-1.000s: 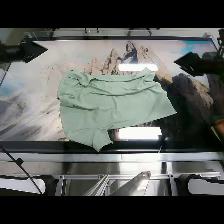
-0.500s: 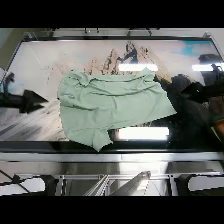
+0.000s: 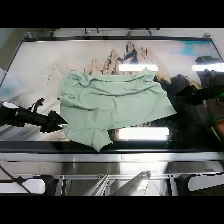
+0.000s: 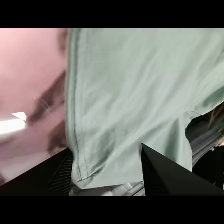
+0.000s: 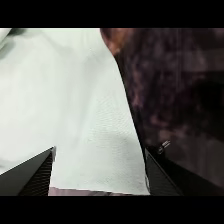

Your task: Fold the shirts.

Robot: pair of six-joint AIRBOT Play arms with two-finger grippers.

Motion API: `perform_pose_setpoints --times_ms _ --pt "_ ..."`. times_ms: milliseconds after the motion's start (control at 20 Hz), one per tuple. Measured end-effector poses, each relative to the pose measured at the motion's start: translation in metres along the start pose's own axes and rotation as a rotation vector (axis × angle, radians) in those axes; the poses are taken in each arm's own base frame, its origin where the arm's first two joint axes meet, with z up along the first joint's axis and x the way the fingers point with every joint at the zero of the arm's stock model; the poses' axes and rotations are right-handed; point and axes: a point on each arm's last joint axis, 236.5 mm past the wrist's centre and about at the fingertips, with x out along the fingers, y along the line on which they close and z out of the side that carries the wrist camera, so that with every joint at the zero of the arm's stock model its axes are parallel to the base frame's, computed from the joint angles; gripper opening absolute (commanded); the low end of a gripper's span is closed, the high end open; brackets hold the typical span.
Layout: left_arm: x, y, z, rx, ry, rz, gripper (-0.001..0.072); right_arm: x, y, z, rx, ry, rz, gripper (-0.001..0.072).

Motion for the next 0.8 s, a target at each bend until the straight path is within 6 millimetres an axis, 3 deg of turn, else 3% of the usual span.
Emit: perform_pose_setpoints --times_ms 100,200,350,450,600,750,800 --pt "0.014 -0.009 0.003 0.035 0.050 0.016 0.0384 0.000 0.001 0.000 -0.008 -0.001 0.006 0.0616" --pt "0.024 -0.013 0.008 0.093 0.084 0.060 0.0026 0.000 0.000 0.000 -0.007 -0.002 0.006 0.0616" --pt "0.028 -0.022 0.022 0.153 0.084 0.094 0.0021 -0.001 -0.011 -0.005 -0.016 0.021 -0.032 0.0612" --pt "0.025 -0.025 0.028 0.163 0.078 0.095 0.0021 0.001 -0.026 -0.014 -0.003 0.058 -0.077 0.0551" --pt "0.015 -0.021 0.032 0.153 0.074 0.093 0.0020 0.009 -0.040 -0.030 0.027 0.130 -0.091 0.0550" --pt "0.009 -0.018 0.031 0.141 0.080 0.087 0.0021 0.026 -0.036 -0.046 0.062 0.209 -0.035 0.0546" --pt "0.007 -0.017 0.030 0.138 0.084 0.084 0.0021 0.034 -0.032 -0.050 0.076 0.233 -0.014 0.0494"
